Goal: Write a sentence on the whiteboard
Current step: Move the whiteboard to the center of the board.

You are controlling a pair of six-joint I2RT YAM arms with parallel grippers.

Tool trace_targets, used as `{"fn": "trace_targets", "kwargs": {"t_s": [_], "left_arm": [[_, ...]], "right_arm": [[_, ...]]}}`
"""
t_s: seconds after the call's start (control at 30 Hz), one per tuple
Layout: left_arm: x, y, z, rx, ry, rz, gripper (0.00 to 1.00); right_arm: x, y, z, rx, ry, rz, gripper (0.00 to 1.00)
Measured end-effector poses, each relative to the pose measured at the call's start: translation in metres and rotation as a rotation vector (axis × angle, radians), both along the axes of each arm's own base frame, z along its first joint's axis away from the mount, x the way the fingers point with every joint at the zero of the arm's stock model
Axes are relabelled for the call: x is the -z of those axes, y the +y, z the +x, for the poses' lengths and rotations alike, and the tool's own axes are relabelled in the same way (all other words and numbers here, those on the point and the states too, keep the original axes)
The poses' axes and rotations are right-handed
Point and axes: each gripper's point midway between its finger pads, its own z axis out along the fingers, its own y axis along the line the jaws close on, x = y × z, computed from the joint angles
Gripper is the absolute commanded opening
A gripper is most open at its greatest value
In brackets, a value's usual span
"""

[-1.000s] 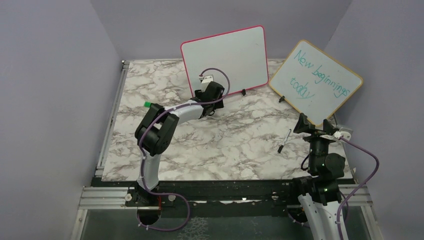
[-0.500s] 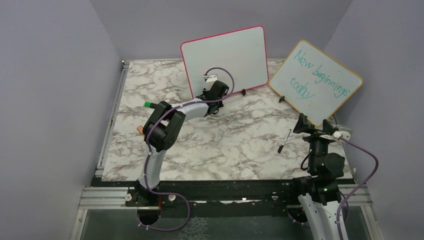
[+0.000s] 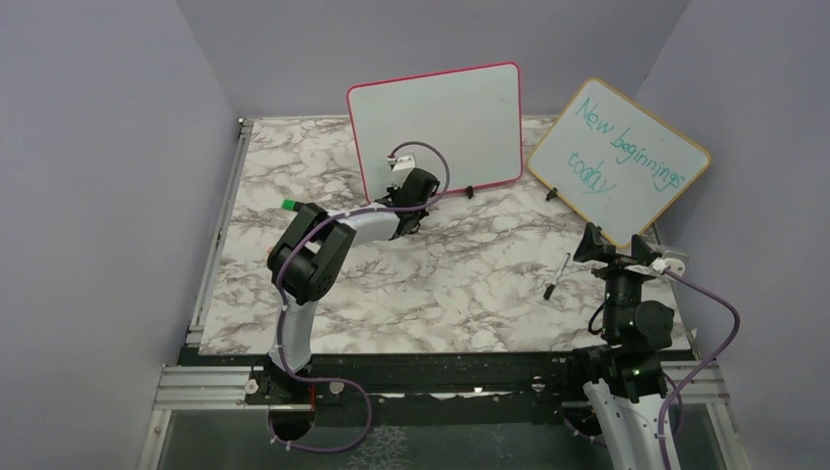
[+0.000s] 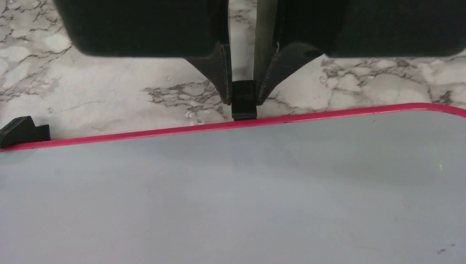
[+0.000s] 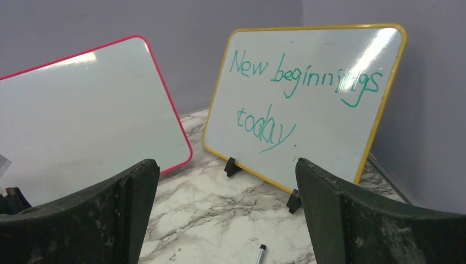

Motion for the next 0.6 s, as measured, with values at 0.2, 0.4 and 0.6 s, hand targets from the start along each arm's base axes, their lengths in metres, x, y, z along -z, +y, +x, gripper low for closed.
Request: {"fn": "trace_targets", "kwargs": {"t_s": [0.2,0.4,0.6], "left_arm": [[0.000,0.020,-0.032,-0.025,0.028,-0.014,0.00],[0.002,0.035,-0.073,-0.041,0.056,-0.025,0.00],[0.007,0.036,-0.119,-0.043,0.073,-0.047,0.00]], "right_arm": [[-0.003,0.000,-0.002,-0.001,-0.015,0.002,1.00],[-0.006,0.001,-0.005,-0.008,-0.032,0.003,1.00],[-0.008,0.002,-0.005,-0.014,-0.038,0.005,1.00]]}}
